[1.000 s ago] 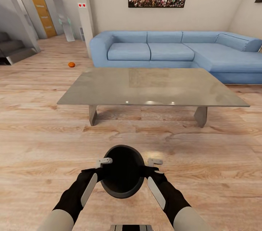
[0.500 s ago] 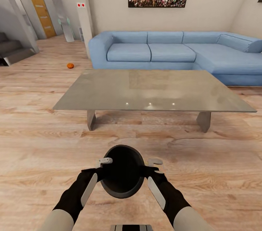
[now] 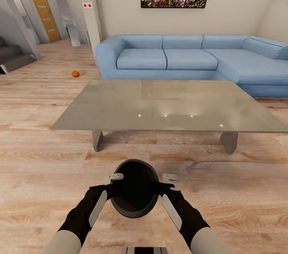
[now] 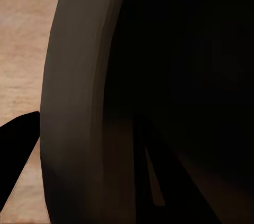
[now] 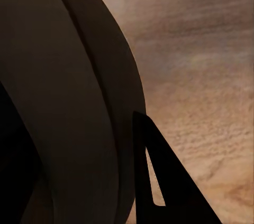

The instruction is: Place each of the two pumpkins and all three candles from the living room inside a cabinet in the living room (use any cabinet), then make sure every cabinet is closed, and position the cauldron so it is next to a table in the living room.

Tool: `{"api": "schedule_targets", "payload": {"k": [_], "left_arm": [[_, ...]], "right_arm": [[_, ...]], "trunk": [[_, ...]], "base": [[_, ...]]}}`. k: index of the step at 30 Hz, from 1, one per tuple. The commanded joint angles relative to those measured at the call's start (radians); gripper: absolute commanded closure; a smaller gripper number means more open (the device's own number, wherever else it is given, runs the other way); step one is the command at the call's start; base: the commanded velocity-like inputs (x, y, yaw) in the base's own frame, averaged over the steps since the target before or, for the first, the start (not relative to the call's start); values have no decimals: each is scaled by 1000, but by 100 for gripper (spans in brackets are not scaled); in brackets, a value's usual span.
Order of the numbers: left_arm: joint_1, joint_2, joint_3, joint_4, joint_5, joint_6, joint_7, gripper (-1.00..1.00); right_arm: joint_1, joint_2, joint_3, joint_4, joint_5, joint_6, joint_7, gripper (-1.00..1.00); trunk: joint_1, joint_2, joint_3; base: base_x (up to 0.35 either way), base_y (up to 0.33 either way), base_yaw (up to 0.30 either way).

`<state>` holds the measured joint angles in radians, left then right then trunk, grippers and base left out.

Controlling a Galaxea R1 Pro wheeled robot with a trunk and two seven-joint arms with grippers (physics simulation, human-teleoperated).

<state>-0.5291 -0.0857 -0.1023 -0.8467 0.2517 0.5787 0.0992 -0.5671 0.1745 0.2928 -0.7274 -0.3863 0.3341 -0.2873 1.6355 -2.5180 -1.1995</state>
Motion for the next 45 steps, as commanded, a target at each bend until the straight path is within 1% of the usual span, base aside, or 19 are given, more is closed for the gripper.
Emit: {"api": "schedule_targets", "payload": {"k": [1,22,45], "left_arm": [[-1,1,6,-42,9,4,10,100],[-1,1,6,-42,9,4,10,100],[-1,1,3,-42,9,4,10,100]], "right_arm": [[-1,0,-14,-1,6,6,-9,100],[-1,0,-14,-1,6,6,-9,100],[-1,0,-14,-1,6,6,-9,100]], "trunk": [[0,0,-1],[0,0,-1],[0,0,-1]], "base": [[247,0,0],[206,0,0],[74,0,0]]}}
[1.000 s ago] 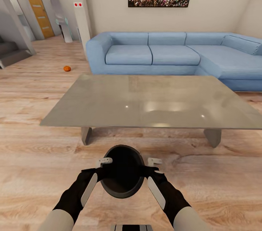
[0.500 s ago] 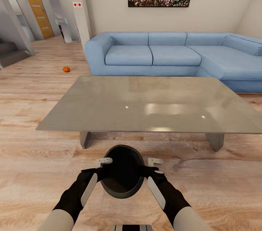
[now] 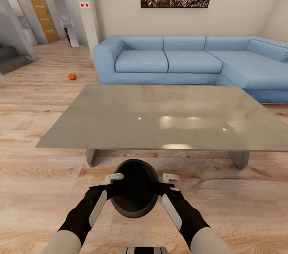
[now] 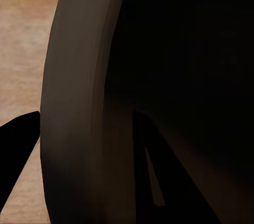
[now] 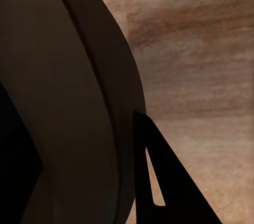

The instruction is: Place each of the two pumpkins and all three candles from the living room inside a cabinet in the living room (use any cabinet), then make sure every cabinet is closed, and position the cauldron so it is next to a table in the living room.

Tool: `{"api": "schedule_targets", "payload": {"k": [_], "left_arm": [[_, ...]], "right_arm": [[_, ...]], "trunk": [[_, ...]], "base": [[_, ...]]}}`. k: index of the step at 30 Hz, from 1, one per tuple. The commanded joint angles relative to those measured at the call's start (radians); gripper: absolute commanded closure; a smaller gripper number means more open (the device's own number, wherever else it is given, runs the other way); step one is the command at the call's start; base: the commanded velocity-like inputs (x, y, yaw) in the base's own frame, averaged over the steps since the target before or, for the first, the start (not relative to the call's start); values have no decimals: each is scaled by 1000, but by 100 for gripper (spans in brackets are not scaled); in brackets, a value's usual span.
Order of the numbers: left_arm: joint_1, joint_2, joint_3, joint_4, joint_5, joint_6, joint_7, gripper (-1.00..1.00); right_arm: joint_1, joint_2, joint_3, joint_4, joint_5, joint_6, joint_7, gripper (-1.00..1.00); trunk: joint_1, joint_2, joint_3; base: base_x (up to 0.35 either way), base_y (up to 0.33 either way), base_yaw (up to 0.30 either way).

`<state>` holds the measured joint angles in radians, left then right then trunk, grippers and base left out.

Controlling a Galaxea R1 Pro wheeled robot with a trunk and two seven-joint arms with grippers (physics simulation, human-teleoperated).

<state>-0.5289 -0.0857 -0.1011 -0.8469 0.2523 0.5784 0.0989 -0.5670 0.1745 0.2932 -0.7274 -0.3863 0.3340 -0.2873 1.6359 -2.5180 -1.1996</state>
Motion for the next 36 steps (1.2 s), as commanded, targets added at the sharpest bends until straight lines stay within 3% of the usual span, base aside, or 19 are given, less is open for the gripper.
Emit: {"api": "schedule_targets", "payload": {"k": [1,24,36], "left_arm": [[-1,1,3,-41,9,4,10,100],[-1,1,3,-41,9,3,10,100],[-1,1,3,-41,9,4,10,100]], "right_arm": [[-1,0,-14,-1,6,7,-9,100],[-1,0,-15,-3,6,5,-3,100],[-1,0,-15,-3,6,5,-3,100]], "trunk": [[0,0,-1],[10,-6,-86],[10,-6,-86]], "base": [[4,0,0],[0,0,0],[57,0,0]]}}
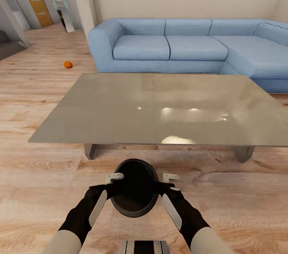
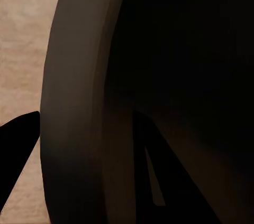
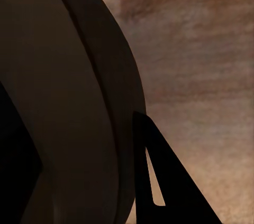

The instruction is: Place each of the two pumpkins and all three candles from the living room inside a cabinet in the living room (use any cabinet), then make sure every cabinet is closed, and position the cauldron so it is next to a table in the living room.

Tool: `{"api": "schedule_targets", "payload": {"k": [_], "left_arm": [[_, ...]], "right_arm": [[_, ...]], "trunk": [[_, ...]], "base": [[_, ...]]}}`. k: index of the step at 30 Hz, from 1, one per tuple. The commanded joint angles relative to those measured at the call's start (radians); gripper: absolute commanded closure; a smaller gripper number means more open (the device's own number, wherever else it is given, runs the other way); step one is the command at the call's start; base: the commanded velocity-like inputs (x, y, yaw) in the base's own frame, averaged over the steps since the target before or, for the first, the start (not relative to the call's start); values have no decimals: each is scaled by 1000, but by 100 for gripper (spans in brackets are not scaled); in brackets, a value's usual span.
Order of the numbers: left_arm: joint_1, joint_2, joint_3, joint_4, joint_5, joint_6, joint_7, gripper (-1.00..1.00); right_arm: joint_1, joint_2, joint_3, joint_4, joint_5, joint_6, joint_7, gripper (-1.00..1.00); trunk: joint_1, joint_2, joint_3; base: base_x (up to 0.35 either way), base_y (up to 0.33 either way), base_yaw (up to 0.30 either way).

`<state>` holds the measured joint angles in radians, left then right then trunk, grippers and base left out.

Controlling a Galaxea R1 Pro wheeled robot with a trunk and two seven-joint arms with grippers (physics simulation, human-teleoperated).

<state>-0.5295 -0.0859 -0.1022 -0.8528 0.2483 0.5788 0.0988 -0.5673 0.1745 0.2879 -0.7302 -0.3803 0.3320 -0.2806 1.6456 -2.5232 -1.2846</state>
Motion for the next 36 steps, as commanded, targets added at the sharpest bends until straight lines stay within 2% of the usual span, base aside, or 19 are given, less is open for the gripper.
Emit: {"api": "schedule_targets", "payload": {"k": [1,13,28,36], "left_arm": [[0,2,4,-35,12,3,10,100],[0,2,2,-35,12,3,10,100],[0,2,1,-35,12,3,10,100],[0,2,6,-35,13,4,10,100]], "right_arm": [[0,0,-9,0,0,7,-9,100],[0,0,-9,0,0,7,-9,100],[0,0,-9,0,0,6,-9,100],[0,0,-9,0,0,7,-9,100]], "trunk": [[0,0,-1],[0,0,-1],[7,-4,-59],[7,-4,-59]], "base": [[64,0,0],[55,0,0],[0,0,0],[0,0,0]]}}
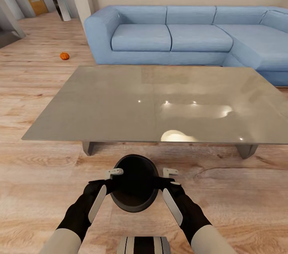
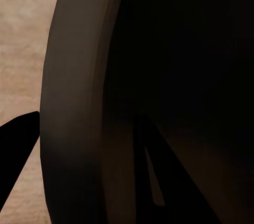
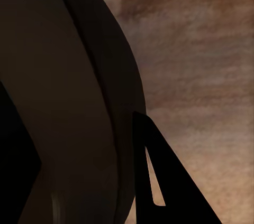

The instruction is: Place each of the two pumpkins and all three candles from the living room inside a cabinet in the living room (use any cabinet), then make sure every cabinet is closed, and position the cauldron so it is next to a table in the living room.

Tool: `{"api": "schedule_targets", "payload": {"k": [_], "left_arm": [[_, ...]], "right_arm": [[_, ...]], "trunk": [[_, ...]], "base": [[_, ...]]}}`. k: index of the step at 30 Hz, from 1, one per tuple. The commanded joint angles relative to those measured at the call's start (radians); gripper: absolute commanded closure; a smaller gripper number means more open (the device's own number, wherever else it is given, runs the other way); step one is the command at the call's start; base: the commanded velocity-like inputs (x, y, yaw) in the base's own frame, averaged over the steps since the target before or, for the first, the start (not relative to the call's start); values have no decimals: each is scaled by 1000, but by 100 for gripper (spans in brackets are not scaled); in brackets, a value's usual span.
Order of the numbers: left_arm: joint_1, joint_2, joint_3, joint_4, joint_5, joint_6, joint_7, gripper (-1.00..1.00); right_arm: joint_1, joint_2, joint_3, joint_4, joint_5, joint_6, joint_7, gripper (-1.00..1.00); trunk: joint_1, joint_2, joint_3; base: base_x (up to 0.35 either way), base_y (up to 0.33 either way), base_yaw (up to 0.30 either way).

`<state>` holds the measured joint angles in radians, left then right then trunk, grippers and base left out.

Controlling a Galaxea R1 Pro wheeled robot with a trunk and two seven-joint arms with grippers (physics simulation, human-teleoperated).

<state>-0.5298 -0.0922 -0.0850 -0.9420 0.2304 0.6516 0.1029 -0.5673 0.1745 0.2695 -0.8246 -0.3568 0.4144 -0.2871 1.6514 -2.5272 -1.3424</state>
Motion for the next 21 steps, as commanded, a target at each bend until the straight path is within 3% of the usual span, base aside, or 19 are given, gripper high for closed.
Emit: {"api": "schedule_targets", "payload": {"k": [1,18,19,20,21], "left_arm": [[0,8,-11,54,31,-70,6,100],[0,8,-9,54,32,-70,6,100],[0,8,-9,54,32,-70,6,100],[0,8,-9,54,32,-70,6,-100],[0,8,-9,54,32,-70,6,-100]], "right_arm": [[0,0,10,94,-24,-75,-3,100],[0,0,10,92,-23,-75,-4,100],[0,0,10,92,-23,-75,-4,-100],[0,0,10,91,-23,-75,-3,-100],[0,0,10,91,-23,-75,-3,-100]], "trunk": [[1,0,-1],[1,0,-1],[1,0,-1],[1,0,-1],[1,0,-1]], "base": [[0,0,0],[0,0,0],[0,0,0],[0,0,0],[0,0,0]]}}
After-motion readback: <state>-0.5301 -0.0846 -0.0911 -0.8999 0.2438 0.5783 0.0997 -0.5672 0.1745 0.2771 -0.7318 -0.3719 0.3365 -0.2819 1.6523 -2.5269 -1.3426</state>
